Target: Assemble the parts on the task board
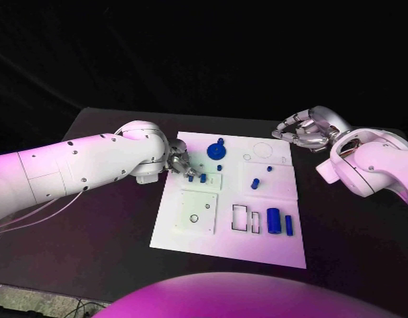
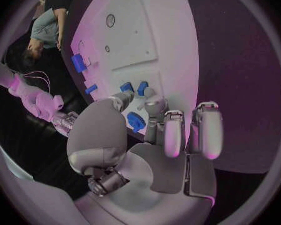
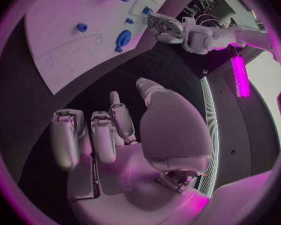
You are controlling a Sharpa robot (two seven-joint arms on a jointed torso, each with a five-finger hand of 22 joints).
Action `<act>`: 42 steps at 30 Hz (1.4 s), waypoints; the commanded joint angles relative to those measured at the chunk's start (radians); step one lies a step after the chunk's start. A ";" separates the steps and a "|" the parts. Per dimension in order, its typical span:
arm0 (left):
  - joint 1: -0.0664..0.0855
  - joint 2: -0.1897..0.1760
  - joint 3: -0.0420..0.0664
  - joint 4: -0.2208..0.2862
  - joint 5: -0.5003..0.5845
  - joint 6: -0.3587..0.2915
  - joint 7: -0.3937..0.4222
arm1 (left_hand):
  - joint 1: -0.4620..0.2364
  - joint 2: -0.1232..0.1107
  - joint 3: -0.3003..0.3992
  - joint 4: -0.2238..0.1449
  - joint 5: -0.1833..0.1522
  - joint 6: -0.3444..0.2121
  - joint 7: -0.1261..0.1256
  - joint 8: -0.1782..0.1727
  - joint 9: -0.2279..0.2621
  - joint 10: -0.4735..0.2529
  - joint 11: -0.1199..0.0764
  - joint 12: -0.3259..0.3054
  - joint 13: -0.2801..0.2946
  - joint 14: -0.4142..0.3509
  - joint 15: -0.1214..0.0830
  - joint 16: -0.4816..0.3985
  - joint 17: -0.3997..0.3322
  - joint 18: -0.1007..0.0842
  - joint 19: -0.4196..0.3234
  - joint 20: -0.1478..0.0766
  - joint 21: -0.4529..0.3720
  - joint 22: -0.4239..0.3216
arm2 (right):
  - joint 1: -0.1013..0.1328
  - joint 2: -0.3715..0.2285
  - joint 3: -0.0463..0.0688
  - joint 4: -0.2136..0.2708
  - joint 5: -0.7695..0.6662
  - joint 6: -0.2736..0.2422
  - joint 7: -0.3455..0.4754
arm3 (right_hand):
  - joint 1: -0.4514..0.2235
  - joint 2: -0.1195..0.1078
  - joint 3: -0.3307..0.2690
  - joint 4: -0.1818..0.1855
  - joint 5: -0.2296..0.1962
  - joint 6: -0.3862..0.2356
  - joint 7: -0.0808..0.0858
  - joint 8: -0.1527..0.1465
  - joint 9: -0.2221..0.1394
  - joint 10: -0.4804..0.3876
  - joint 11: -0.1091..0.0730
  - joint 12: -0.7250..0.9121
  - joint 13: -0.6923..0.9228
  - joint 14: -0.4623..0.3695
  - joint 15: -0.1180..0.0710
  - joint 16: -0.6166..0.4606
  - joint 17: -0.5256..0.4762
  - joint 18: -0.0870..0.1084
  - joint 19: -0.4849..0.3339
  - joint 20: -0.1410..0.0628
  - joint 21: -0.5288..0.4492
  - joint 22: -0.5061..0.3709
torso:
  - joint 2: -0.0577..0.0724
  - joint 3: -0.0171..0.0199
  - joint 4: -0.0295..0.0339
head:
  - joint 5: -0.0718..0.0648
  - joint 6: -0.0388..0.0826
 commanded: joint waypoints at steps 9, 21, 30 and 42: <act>-0.010 -0.015 -0.001 0.003 0.006 -0.081 -0.001 | 0.040 0.013 -0.001 0.006 0.007 -0.013 0.000 0.001 -0.006 -0.019 -0.002 -0.010 -0.015 0.106 -0.003 0.006 0.263 -0.001 0.021 -0.003 -0.028 0.209 | 0.000 0.000 0.000 0.000 -0.002 0.009 0.004 | -0.015 0.000 -0.003 0.004 -0.006 -0.006 0.001 0.005 0.002 -0.006 0.002 -0.003 -0.001 0.095 -0.005 -0.006 0.222 0.012 0.045 -0.007 -0.004 0.215 | 0.000 -0.0002 0.0000 | -0.004 0.003; -0.007 -0.052 0.025 0.047 0.088 -0.306 0.115 | 0.059 -0.014 0.028 0.008 0.026 -0.096 0.033 -0.049 -0.048 -0.129 0.020 -0.136 -0.132 0.093 0.017 -0.030 0.220 0.016 -0.021 0.014 -0.121 0.180 | -0.001 -0.001 0.000 -0.001 -0.002 0.008 0.002 | -0.015 0.002 -0.002 0.003 -0.002 -0.006 0.001 0.006 0.002 -0.006 0.002 -0.003 -0.001 0.095 -0.005 -0.006 0.221 0.012 0.044 -0.006 -0.005 0.215 | -0.001 0.0005 0.0006 | -0.007 0.005; -0.006 -0.055 0.026 0.055 0.109 -0.388 0.272 | 0.123 -0.008 -0.154 0.008 0.326 -0.172 0.071 -0.076 -0.102 -0.299 0.058 -0.288 -0.266 0.011 0.051 -0.198 0.046 0.063 -0.146 0.044 -0.389 0.099 | -0.001 -0.003 0.000 -0.001 -0.002 0.007 0.002 | -0.016 0.003 -0.002 0.002 0.001 -0.006 0.001 0.006 0.002 -0.007 0.002 -0.004 -0.002 0.095 -0.005 -0.007 0.220 0.012 0.044 -0.006 -0.006 0.214 | -0.001 0.0017 0.0008 | -0.010 0.008; -0.011 0.007 -0.007 0.013 -0.204 -0.433 0.523 | 0.430 -0.036 -0.074 -0.023 0.287 -0.144 0.118 -0.202 -0.296 -0.413 0.109 -0.436 -0.445 -0.143 0.102 -0.333 -0.115 0.104 -0.298 0.090 -0.675 0.037 | -0.002 -0.001 0.000 -0.002 -0.002 0.004 0.008 | 0.000 0.009 0.019 -0.008 0.033 -0.004 0.000 0.011 0.006 -0.029 0.000 -0.027 -0.027 0.090 -0.007 -0.015 0.202 0.018 0.031 -0.008 -0.027 0.205 | 0.000 -0.0001 -0.0026 | -0.018 0.018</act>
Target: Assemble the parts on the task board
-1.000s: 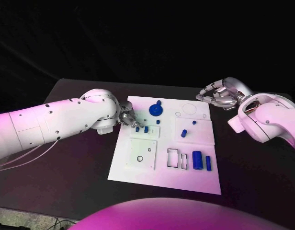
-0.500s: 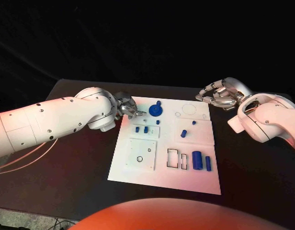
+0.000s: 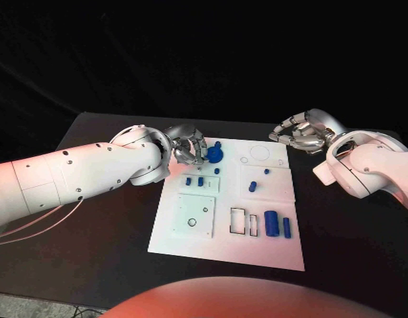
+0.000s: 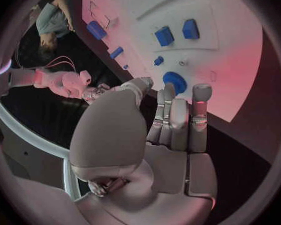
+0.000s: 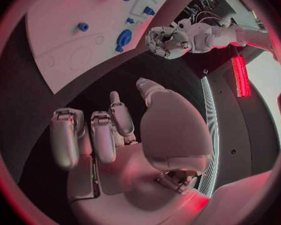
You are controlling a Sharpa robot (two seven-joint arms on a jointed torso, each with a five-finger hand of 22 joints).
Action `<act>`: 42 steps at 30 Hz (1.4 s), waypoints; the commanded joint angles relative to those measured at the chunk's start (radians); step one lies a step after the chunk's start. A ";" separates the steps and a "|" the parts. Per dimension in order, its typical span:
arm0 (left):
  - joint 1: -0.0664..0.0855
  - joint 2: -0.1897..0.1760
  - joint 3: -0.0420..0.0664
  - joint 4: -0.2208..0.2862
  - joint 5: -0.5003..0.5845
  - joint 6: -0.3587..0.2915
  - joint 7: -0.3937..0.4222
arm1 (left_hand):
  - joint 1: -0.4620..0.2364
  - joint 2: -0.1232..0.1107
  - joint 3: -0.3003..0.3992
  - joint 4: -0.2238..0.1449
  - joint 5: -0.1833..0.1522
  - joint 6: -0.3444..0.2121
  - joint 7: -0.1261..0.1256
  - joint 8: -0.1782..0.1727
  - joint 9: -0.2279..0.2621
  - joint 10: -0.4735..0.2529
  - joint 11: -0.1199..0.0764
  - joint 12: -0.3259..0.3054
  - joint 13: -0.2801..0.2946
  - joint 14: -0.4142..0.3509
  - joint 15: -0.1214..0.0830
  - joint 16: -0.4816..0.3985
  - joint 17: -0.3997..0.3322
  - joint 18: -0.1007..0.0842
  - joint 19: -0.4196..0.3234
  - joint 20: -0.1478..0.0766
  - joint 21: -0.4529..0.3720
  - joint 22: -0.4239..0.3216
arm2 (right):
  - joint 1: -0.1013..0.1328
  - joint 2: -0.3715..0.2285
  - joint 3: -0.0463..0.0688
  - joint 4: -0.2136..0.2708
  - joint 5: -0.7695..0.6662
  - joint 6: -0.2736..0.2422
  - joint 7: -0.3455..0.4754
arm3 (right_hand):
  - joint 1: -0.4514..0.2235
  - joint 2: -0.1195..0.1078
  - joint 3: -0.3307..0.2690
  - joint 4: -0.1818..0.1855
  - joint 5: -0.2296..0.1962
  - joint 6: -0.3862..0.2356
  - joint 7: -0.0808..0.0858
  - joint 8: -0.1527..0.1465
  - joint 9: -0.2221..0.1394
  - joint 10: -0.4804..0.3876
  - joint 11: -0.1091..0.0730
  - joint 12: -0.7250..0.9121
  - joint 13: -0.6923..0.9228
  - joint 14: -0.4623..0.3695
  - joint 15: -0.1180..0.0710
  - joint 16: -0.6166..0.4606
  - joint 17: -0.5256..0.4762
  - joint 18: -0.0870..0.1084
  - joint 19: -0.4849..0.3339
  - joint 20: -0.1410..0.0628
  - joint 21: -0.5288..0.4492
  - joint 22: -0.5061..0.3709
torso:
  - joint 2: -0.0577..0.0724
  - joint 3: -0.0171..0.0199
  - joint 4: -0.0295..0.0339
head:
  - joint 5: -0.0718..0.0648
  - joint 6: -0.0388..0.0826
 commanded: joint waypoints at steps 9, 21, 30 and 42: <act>-0.002 0.046 -0.017 -0.032 -0.314 -0.029 0.160 | 0.038 -0.023 0.018 -0.016 -0.049 -0.006 -0.017 -0.068 -0.075 -0.059 0.007 -0.085 -0.106 -0.094 -0.002 -0.073 -0.112 0.026 -0.052 0.000 -0.079 0.043 | -0.002 0.002 0.000 0.000 -0.004 0.006 0.009 | 0.011 0.007 0.015 -0.002 0.021 -0.005 0.000 0.004 0.002 -0.008 0.000 -0.005 -0.003 0.090 -0.007 -0.004 0.202 0.018 0.030 -0.008 -0.009 0.205 | 0.002 0.0015 -0.0005 | -0.005 0.004; -0.010 0.098 -0.029 -0.083 -0.429 0.046 0.158 | 0.036 -0.026 0.046 -0.039 -0.126 0.013 0.003 -0.137 -0.135 -0.084 0.020 -0.149 -0.196 -0.143 0.004 -0.112 -0.203 0.027 -0.068 0.001 -0.114 0.054 | -0.003 0.003 0.000 0.001 -0.004 -0.007 0.011 | 0.012 0.005 0.018 -0.003 0.027 -0.006 0.000 0.004 0.002 -0.013 0.000 -0.011 -0.009 0.089 -0.007 -0.006 0.198 0.019 0.028 -0.008 -0.013 0.203 | 0.003 0.0012 -0.0014 | -0.006 0.003; -0.013 0.122 -0.030 -0.107 -0.441 0.094 0.151 | 0.040 -0.019 0.060 -0.045 -0.135 0.031 0.004 -0.147 -0.145 -0.074 0.020 -0.154 -0.215 -0.108 0.004 -0.070 -0.177 0.020 -0.037 0.003 -0.062 0.068 | -0.003 0.006 0.000 0.001 -0.004 -0.010 0.011 | 0.012 0.005 0.018 -0.003 0.028 -0.007 0.000 0.004 0.002 -0.014 0.000 -0.011 -0.010 0.089 -0.007 -0.006 0.199 0.019 0.029 -0.008 -0.013 0.203 | 0.001 0.0018 -0.0009 | -0.006 -0.001; -0.014 0.149 -0.030 -0.138 -0.438 0.112 0.148 | 0.042 -0.014 0.111 -0.064 -0.167 0.073 0.006 -0.171 -0.167 -0.033 0.018 -0.168 -0.254 -0.082 0.008 -0.024 -0.165 0.013 -0.011 0.004 -0.014 0.077 | -0.003 0.008 0.000 0.001 -0.004 -0.009 0.009 | 0.012 0.005 0.018 -0.003 0.028 -0.007 0.000 0.004 0.002 -0.014 0.000 -0.011 -0.010 0.089 -0.007 -0.006 0.199 0.019 0.029 -0.008 -0.013 0.203 | 0.002 0.0010 -0.0005 | -0.008 -0.001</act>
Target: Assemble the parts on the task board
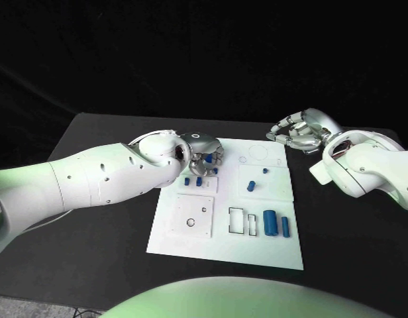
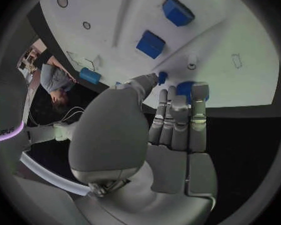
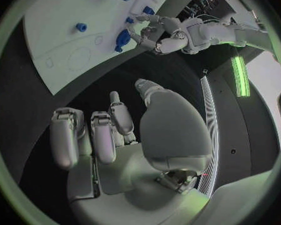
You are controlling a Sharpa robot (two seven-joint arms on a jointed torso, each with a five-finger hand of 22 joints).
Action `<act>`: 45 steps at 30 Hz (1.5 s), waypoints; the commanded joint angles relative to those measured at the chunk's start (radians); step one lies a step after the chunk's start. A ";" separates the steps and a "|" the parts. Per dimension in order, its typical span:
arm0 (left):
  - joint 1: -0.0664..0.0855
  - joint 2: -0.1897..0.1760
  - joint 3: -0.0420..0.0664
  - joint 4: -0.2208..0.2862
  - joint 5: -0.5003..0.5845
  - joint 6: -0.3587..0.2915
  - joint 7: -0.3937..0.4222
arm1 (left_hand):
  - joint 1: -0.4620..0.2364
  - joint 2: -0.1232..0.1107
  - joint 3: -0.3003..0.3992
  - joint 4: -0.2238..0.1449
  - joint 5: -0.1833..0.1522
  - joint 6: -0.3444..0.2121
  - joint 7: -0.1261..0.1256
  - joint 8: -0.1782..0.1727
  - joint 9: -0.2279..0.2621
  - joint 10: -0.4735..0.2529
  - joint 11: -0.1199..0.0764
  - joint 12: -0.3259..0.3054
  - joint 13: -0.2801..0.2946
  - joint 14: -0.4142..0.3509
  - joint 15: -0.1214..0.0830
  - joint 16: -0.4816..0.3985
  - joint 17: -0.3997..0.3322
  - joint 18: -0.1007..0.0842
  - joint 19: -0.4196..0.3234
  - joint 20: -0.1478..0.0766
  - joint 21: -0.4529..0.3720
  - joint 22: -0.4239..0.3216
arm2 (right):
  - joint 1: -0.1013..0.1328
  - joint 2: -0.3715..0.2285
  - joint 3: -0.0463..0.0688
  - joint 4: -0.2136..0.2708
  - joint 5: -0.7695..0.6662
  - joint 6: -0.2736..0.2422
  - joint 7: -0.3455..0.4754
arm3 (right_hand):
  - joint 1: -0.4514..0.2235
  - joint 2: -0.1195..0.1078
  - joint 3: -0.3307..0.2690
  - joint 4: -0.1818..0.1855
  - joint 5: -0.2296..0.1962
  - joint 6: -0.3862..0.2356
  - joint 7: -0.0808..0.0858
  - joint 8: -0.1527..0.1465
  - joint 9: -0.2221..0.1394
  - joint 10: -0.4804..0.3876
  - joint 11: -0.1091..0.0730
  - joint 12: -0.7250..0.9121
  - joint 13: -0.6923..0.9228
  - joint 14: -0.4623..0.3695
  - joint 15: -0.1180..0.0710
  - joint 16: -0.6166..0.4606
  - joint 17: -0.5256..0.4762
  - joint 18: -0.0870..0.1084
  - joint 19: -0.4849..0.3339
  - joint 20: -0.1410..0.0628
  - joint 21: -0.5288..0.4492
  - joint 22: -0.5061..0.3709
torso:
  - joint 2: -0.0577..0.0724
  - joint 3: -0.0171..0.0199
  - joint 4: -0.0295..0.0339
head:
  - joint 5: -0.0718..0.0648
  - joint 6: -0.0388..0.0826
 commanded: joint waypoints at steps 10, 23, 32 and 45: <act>-0.002 0.027 0.000 -0.028 -0.005 0.034 0.004 | -0.001 0.013 0.046 -0.021 -0.021 0.029 -0.004 -0.014 -0.010 0.027 -0.003 -0.014 -0.024 0.020 0.000 0.028 0.006 -0.003 0.016 0.001 0.030 0.082 | -0.001 0.004 0.000 0.001 -0.004 0.003 0.005 | 0.006 -0.002 0.008 -0.001 0.007 -0.008 0.000 0.004 0.002 -0.003 0.000 -0.003 -0.001 0.089 -0.007 -0.006 0.200 0.019 0.029 -0.008 -0.003 0.203 | 0.000 -0.0004 0.0011 | -0.001 -0.002; -0.006 0.041 0.000 -0.042 0.011 0.058 0.012 | -0.012 0.016 0.074 -0.041 -0.028 0.052 -0.008 -0.020 -0.015 0.051 -0.009 -0.018 -0.039 0.043 -0.002 0.059 0.026 -0.007 0.030 -0.001 0.065 0.088 | -0.001 0.005 0.000 0.000 -0.004 0.005 0.005 | 0.005 -0.002 0.009 0.000 0.008 -0.007 0.000 0.005 0.002 -0.002 0.000 -0.002 0.001 0.089 -0.007 -0.005 0.201 0.018 0.030 -0.008 -0.001 0.204 | -0.001 -0.0001 0.0015 | -0.003 -0.007; -0.007 0.042 0.000 -0.049 0.012 0.080 -0.003 | -0.018 0.020 0.084 -0.050 -0.032 0.060 -0.006 -0.023 -0.016 0.062 -0.008 -0.018 -0.043 0.056 0.001 0.076 0.040 -0.009 0.033 0.001 0.076 0.090 | -0.001 0.004 0.000 0.000 -0.004 0.005 0.004 | 0.005 -0.002 0.010 0.000 0.008 -0.007 0.000 0.006 0.002 -0.001 0.000 -0.001 0.001 0.089 -0.007 -0.005 0.201 0.019 0.030 -0.008 -0.001 0.204 | 0.000 -0.0001 0.0015 | -0.004 -0.009; -0.007 0.046 0.000 -0.055 0.016 0.096 -0.010 | -0.018 0.059 0.144 -0.112 -0.096 0.109 -0.005 -0.030 -0.017 0.114 -0.013 -0.019 -0.058 0.101 -0.001 0.134 0.086 -0.019 0.067 0.000 0.165 0.105 | -0.001 0.004 0.000 0.001 -0.004 0.005 0.005 | 0.004 -0.002 0.011 0.000 0.008 -0.005 -0.001 0.007 0.003 -0.001 0.000 -0.002 0.001 0.089 -0.007 -0.006 0.200 0.019 0.030 -0.009 -0.001 0.204 | 0.000 -0.0006 0.0017 | -0.004 -0.010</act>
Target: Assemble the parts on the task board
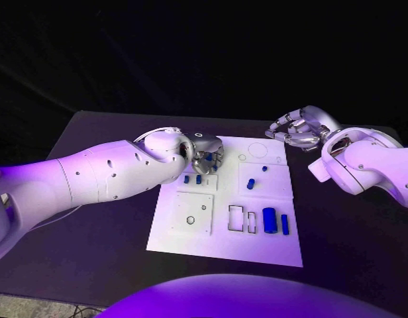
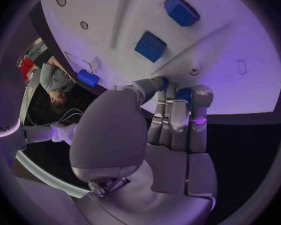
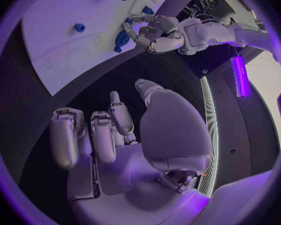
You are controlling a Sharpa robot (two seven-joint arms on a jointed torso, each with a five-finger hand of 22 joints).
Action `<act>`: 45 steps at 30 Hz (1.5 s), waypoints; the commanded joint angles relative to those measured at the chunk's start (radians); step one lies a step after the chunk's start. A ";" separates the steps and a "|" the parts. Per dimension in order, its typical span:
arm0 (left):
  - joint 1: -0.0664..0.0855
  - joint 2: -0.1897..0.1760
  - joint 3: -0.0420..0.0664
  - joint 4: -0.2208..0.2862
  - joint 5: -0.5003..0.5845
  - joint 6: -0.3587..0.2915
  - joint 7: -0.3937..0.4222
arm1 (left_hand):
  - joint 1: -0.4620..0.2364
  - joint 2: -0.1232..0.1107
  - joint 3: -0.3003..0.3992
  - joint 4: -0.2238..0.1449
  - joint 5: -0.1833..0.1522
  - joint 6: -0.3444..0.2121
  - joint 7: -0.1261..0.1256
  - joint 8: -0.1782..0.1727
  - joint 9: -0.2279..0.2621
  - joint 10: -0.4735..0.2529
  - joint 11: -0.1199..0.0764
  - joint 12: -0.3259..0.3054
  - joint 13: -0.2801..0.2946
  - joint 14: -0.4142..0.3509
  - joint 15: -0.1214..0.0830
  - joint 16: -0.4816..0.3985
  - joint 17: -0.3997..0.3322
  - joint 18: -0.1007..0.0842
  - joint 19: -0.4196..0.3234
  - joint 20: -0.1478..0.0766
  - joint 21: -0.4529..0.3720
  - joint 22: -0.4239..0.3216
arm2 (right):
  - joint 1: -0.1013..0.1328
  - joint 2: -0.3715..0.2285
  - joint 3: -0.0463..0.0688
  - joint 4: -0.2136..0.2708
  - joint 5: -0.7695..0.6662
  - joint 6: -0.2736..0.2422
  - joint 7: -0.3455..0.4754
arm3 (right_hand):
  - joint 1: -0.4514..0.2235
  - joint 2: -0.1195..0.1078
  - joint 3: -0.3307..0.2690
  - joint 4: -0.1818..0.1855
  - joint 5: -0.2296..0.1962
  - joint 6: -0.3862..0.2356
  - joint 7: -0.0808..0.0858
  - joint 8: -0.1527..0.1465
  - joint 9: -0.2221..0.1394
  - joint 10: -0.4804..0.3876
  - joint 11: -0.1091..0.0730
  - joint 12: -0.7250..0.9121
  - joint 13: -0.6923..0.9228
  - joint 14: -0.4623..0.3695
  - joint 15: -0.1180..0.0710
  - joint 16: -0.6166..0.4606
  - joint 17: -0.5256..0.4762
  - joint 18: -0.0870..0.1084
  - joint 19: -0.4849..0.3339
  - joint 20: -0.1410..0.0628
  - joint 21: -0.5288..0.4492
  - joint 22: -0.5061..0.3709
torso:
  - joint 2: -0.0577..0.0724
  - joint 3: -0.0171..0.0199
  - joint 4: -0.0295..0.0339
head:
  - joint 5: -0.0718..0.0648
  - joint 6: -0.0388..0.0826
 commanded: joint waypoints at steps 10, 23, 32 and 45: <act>-0.004 0.004 -0.004 -0.007 0.021 0.015 0.006 | -0.026 0.019 0.025 -0.030 0.004 0.036 -0.005 -0.009 0.003 0.050 -0.007 -0.035 -0.018 0.031 -0.005 0.024 0.016 -0.024 0.028 -0.004 0.059 0.113 | -0.001 0.001 0.000 0.001 -0.004 0.004 0.007 | 0.004 -0.002 0.006 0.000 0.004 -0.005 -0.001 0.007 0.001 -0.001 0.000 -0.002 0.001 0.089 -0.007 -0.006 0.200 0.019 0.030 -0.009 -0.002 0.204 | -0.001 0.0003 -0.0001 | 0.000 0.001; -0.004 -0.047 0.011 0.052 0.063 -0.041 0.014 | -0.042 0.013 0.027 -0.037 0.010 0.036 -0.003 -0.018 0.002 0.064 -0.005 -0.055 -0.025 0.035 -0.004 0.025 0.012 -0.026 0.033 -0.004 0.073 0.115 | -0.001 0.002 0.000 -0.001 -0.005 0.003 0.008 | 0.004 -0.002 0.006 0.000 0.004 -0.005 -0.001 0.007 0.001 -0.001 0.000 -0.002 0.001 0.089 -0.007 -0.006 0.200 0.019 0.030 -0.009 -0.002 0.204 | -0.003 0.0005 0.0016 | -0.001 0.011; -0.004 -0.116 0.044 0.131 0.114 -0.061 0.006 | -0.046 0.011 0.028 -0.039 0.012 0.037 -0.002 -0.019 0.002 0.068 -0.005 -0.060 -0.027 0.038 -0.004 0.028 0.015 -0.028 0.037 -0.004 0.081 0.116 | -0.003 0.001 0.000 -0.005 -0.005 0.002 0.009 | 0.004 -0.002 0.006 0.000 0.004 -0.005 -0.001 0.007 0.001 -0.001 0.000 -0.002 0.001 0.089 -0.007 -0.006 0.200 0.019 0.030 -0.009 -0.002 0.204 | -0.007 0.0004 0.0059 | 0.000 0.018; -0.004 -0.197 0.059 0.177 0.178 -0.042 -0.013 | -0.051 0.009 0.028 -0.041 0.013 0.040 -0.001 -0.021 0.003 0.074 -0.005 -0.065 -0.028 0.042 -0.004 0.030 0.018 -0.028 0.040 -0.004 0.086 0.117 | -0.006 -0.001 0.000 -0.007 -0.005 0.002 0.008 | 0.004 -0.002 0.006 0.000 0.004 -0.005 -0.001 0.007 0.001 -0.001 0.000 -0.002 0.001 0.089 -0.007 -0.006 0.200 0.019 0.030 -0.009 -0.002 0.204 | -0.008 0.0001 0.0077 | -0.002 0.020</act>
